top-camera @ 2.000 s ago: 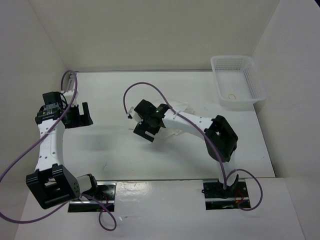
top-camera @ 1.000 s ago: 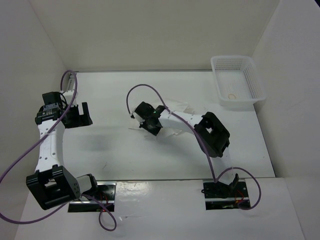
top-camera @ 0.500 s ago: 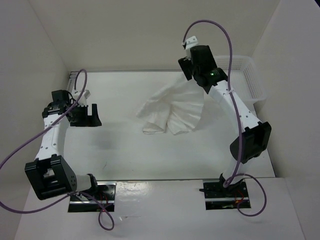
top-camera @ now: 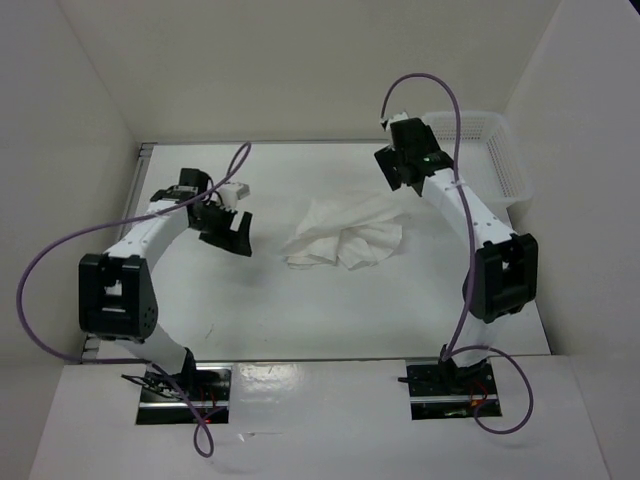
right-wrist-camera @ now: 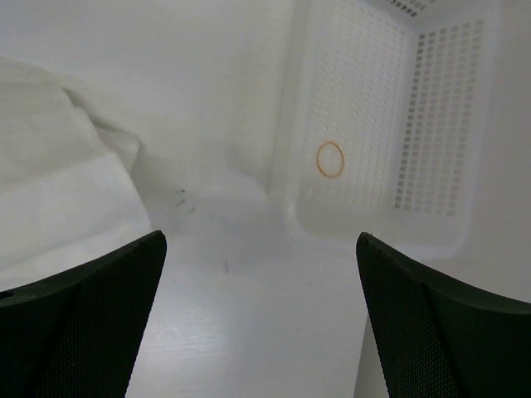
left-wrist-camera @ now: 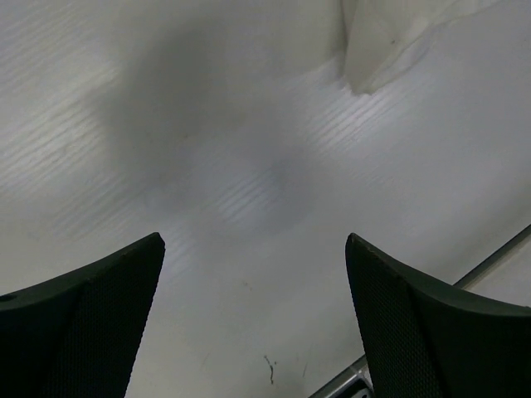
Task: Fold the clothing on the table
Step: Flatten the skirt out
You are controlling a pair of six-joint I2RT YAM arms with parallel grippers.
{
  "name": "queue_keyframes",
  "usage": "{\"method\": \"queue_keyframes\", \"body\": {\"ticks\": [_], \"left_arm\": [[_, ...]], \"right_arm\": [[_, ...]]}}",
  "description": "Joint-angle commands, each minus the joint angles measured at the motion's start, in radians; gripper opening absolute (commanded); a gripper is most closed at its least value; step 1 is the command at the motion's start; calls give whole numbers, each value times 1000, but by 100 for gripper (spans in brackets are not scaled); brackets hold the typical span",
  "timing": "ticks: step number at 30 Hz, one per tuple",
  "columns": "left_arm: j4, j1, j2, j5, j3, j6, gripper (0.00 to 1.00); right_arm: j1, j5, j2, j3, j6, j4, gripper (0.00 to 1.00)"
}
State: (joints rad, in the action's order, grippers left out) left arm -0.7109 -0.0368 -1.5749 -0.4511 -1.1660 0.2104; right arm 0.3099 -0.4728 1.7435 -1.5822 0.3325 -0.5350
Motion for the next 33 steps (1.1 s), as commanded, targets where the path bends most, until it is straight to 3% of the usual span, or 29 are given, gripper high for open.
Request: {"method": "queue_keyframes", "body": {"ticks": [1, 6, 11, 21, 24, 27, 28, 31, 32, 33], "left_arm": [[77, -125, -82, -46, -84, 11, 95], [220, -251, -129, -11, -107, -61, 91], [341, -337, -84, 130, -38, -98, 86], [465, -406, -131, 341, 35, -65, 86], [476, -407, -155, 350, 35, -65, 79], [466, -416, -200, 339, 14, -65, 65], [465, -416, -215, 339, 14, -65, 49], [435, -416, -246, 296, -30, -65, 18], [410, -425, -246, 287, -43, -65, 0], [395, -425, -258, 287, -56, -65, 0]], "right_arm": [[-58, 80, -150, 51, 14, -48, 99], [-149, 138, -271, 136, 5, -80, 99], [-247, 226, -337, 169, -26, -117, 99], [-342, 338, -398, 199, -50, -137, 99], [-342, 338, -407, 208, -50, -137, 99], [-342, 347, -407, 218, -59, -128, 99], [-351, 347, -407, 229, -59, -128, 99], [-351, 347, -417, 238, -59, -128, 99], [-351, 347, -417, 238, -59, -119, 99], [-351, 347, -427, 248, -59, -118, 99]]}}
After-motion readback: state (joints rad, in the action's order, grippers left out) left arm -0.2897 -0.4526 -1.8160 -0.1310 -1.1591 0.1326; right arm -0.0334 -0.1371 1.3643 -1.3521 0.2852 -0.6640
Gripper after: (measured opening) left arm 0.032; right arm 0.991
